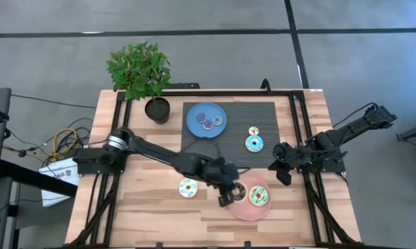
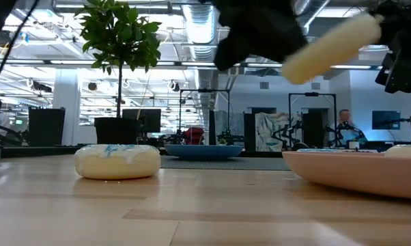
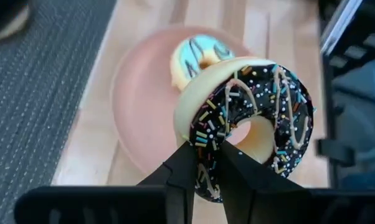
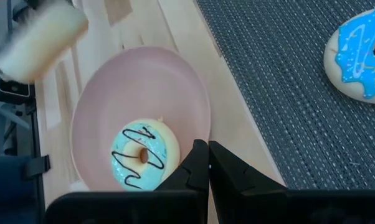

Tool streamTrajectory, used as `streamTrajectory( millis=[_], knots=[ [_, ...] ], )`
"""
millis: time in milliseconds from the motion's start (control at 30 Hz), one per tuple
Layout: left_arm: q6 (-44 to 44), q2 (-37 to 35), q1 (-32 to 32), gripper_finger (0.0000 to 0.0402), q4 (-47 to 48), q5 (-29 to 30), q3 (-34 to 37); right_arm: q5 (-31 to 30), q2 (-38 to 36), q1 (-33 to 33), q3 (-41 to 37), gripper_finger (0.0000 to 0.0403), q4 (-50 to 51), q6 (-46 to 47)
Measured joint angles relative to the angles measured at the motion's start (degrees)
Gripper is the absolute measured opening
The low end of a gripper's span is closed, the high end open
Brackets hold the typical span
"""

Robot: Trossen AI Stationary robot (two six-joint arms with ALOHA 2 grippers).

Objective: Pick & Place donuts
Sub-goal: Put the big black donut into the pink plate

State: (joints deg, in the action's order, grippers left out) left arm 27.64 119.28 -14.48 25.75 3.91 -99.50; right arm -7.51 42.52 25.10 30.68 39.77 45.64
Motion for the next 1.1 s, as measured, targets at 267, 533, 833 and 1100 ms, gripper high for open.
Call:
streamTrajectory(
  millis=[267, 533, 833, 1100],
  knots=[
    [-4.8, 12.6, 1.9, 0.0047, 25.1, 2.8, -24.0, 0.0, 0.0, 0.0, 0.0, 0.0001, -0.8, 0.9],
    [-5.5, 17.0, 2.8, 0.0047, 24.9, 1.1, -28.3, 0.0, 0.0, 0.0, 0.0, 0.0001, -1.3, 1.0],
    [-5.5, 19.7, 2.5, 0.0047, 17.6, -1.7, -28.3, 0.1, 0.0, 0.0, 0.0, 0.0001, -1.2, 0.4],
    [-5.5, 19.8, 2.7, 0.0055, 20.8, 2.3, -27.9, 0.1, 0.0, 0.0, 0.0, 0.0001, -1.2, 0.4]
  ],
)
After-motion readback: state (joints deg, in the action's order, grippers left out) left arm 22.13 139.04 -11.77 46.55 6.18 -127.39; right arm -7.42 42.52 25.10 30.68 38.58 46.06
